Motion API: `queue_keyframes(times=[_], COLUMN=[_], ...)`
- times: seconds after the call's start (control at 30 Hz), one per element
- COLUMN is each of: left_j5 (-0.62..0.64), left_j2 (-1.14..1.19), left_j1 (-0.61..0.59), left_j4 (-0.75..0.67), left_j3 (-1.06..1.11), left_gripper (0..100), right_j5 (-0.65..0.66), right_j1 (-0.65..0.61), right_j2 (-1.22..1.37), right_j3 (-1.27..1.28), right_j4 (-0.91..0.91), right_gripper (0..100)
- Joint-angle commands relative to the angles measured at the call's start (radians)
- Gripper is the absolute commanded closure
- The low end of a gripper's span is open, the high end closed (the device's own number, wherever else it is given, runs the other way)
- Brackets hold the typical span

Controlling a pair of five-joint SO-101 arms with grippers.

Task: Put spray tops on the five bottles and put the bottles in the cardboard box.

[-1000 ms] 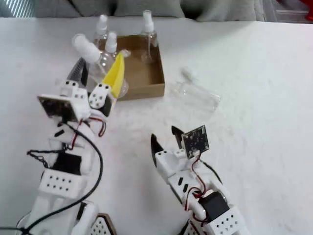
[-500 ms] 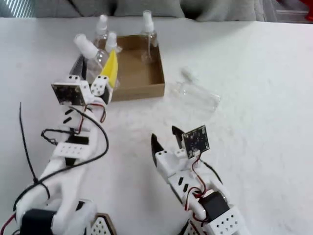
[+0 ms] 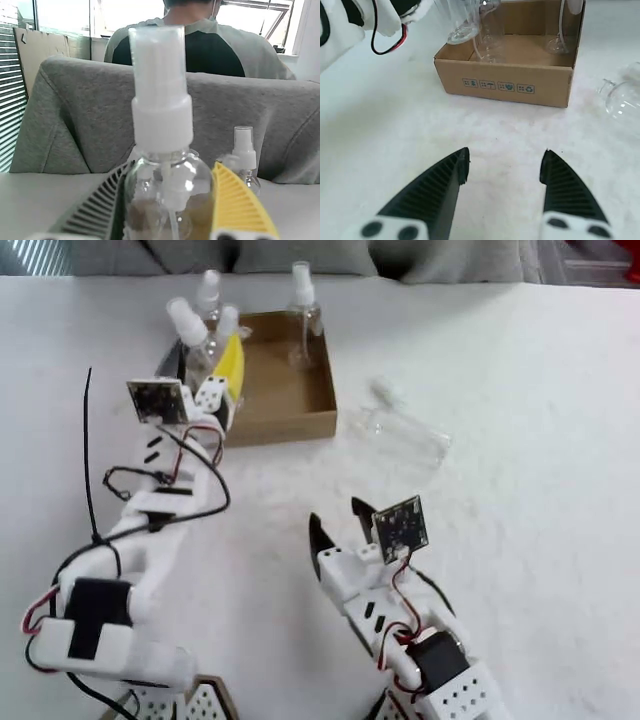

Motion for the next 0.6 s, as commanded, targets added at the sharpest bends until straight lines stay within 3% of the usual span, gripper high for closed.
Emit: queue_keyframes(times=[0.0, 0.57], left_j5=[-0.009, -0.009], left_j2=[0.041, 0.306], left_j1=[-0.008, -0.010], left_j4=[-0.066, -0.118], left_j3=[-0.077, -0.207], left_gripper=[88, 88], right_j5=[0.009, 0.009], right_j1=[0.008, 0.008], right_j2=[-0.012, -0.012], right_j3=[-0.003, -0.003], right_j4=[0.001, 0.001], right_gripper=[78.7, 78.7])
